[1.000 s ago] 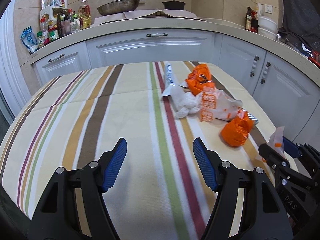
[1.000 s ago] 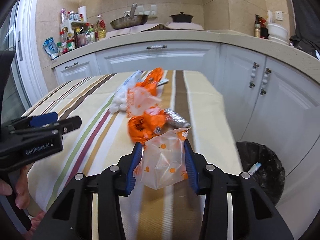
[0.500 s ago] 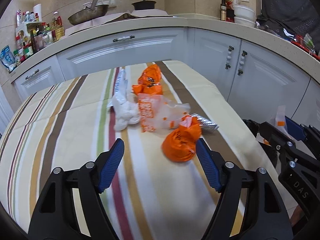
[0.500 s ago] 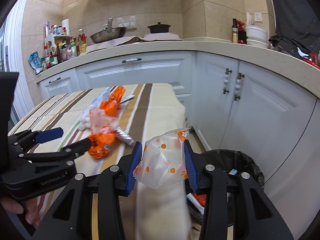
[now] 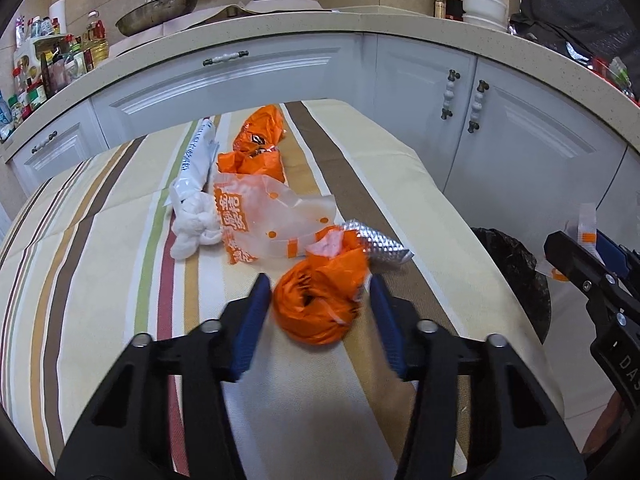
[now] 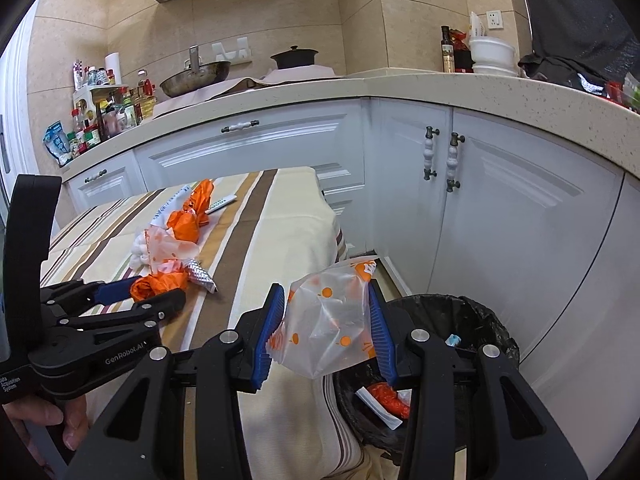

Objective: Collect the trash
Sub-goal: 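Carry the dotted bag toward the bin while the left tool grasps the orange bag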

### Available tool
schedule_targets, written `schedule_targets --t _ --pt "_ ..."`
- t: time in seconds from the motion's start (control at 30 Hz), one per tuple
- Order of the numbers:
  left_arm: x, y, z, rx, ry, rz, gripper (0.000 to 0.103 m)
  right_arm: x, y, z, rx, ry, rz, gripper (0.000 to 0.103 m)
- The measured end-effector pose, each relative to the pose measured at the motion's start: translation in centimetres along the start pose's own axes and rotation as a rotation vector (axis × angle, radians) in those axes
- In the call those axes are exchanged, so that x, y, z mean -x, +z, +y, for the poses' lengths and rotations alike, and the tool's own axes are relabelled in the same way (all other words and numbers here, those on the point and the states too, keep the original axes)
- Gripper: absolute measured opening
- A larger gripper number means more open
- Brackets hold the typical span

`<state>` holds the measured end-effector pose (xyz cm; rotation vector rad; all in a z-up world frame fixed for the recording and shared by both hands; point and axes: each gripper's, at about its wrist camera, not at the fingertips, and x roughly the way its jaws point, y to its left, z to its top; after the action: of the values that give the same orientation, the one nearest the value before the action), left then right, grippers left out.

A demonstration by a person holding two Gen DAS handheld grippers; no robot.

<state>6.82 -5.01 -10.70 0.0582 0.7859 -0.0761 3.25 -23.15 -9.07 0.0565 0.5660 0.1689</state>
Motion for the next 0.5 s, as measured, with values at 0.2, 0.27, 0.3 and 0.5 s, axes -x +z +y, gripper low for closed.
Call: schedule_targets --t 0.2,0.27,0.3,0.5 --pt "0.3 -0.5 0.2 0.004 -0.009 -0.012 0.044 -0.1 -0.1 -0.1 0.000 0.002 0.001 0.042" --pt "0.7 -0.6 0.3 0.004 -0.014 -0.015 0.043 -0.1 -0.1 -0.1 0.001 0.001 0.000 0.042" --pt "1.0 -0.6 0.4 0.007 -0.017 -0.020 0.043 -0.1 -0.1 -0.1 0.002 0.000 -0.001 0.042" --pt "3.4 -0.7 0.9 0.007 -0.035 -0.056 0.043 0.8 0.1 0.1 0.010 -0.008 -0.018 0.042"
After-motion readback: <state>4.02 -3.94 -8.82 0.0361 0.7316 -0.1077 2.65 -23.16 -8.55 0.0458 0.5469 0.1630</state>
